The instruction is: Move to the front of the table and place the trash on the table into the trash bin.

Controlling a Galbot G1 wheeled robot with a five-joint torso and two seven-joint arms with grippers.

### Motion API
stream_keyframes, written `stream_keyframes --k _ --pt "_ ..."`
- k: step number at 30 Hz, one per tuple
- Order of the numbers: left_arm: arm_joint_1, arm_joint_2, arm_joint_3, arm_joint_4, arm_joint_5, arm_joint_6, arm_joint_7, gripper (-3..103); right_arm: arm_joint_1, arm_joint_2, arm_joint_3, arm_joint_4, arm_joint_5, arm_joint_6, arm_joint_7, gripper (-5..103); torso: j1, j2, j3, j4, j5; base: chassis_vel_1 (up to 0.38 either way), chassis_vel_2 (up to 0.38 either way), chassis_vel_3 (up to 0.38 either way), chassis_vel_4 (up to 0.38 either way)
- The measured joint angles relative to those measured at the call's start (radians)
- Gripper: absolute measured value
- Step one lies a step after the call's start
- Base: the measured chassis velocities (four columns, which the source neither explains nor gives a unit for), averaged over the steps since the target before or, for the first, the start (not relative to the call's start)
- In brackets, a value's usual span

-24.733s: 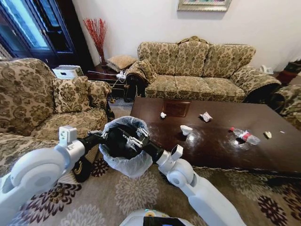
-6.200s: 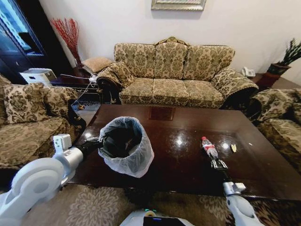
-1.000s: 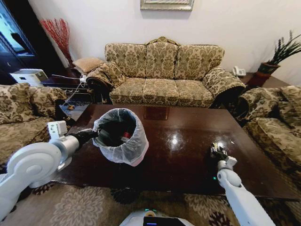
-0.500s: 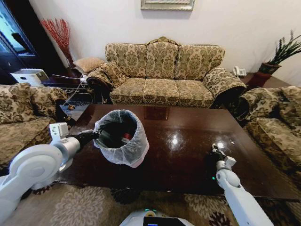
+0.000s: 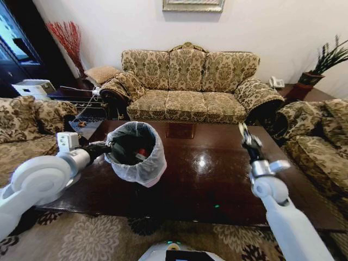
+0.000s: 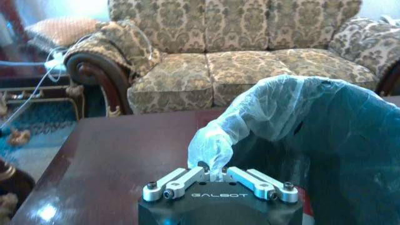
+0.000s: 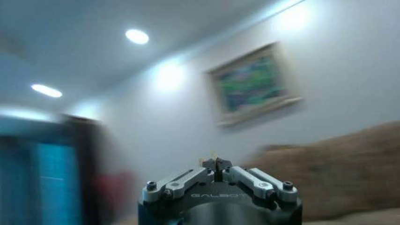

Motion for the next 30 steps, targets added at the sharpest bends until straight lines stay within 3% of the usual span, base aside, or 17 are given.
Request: stream_keyframes --k 1,3,11,16,22,25,28,30 --pt "0.005 0.007 0.004 -0.009 0.036 0.002 0.022 1 0.015 -0.014 -0.057 0.097 0.058 -0.040 -0.018 0 0.000 0.000 0.000 -0.0002 -0.0001 0.000 0.000 0.000 0.000" --pt "0.005 0.013 0.007 -0.023 0.048 0.005 0.034 1 0.044 -0.014 -0.136 0.168 0.069 -0.082 -0.034 0 0.000 0.000 0.000 -0.0003 0.0005 0.000 0.000 0.000 0.000" --pt "0.007 0.009 0.009 -0.059 0.059 0.008 0.047 1 0.077 0.006 -0.340 0.218 0.057 -0.147 -0.070 0 0.000 0.000 0.000 -0.0002 0.0006 0.000 0.000 0.000 0.000" --pt "0.016 -0.016 0.012 -0.104 0.083 0.016 0.060 1 0.112 0.026 -0.502 0.161 -0.093 -0.164 -0.095 0 0.000 0.000 0.000 -0.0002 0.0008 0.000 0.000 0.000 0.000" --pt "0.018 -0.027 0.011 -0.118 0.081 0.018 0.060 1 0.138 0.041 -0.576 0.096 -0.210 -0.168 -0.116 -2 0.000 0.000 0.000 -0.0002 0.0006 0.000 0.000 0.000 0.000" --pt "0.022 -0.032 0.008 -0.118 0.074 0.022 0.060 1 0.149 0.056 -0.595 0.065 -0.239 -0.168 -0.121 14 0.000 0.000 0.000 -0.0002 0.0007 0.000 0.000 0.000 0.000" --pt "0.025 -0.034 0.003 -0.118 0.073 0.025 0.060 1 0.147 0.061 -0.592 0.058 -0.242 -0.156 -0.151 19 0.000 0.000 0.000 -0.0001 0.0006 0.000 0.000 0.000 0.000" --pt "0.024 -0.034 -0.006 -0.118 0.070 0.025 0.059 1 0.140 0.060 -0.578 0.059 -0.242 -0.141 -0.179 30 0.000 0.000 0.000 -0.0001 0.0006 0.000 0.000 0.000 0.000"
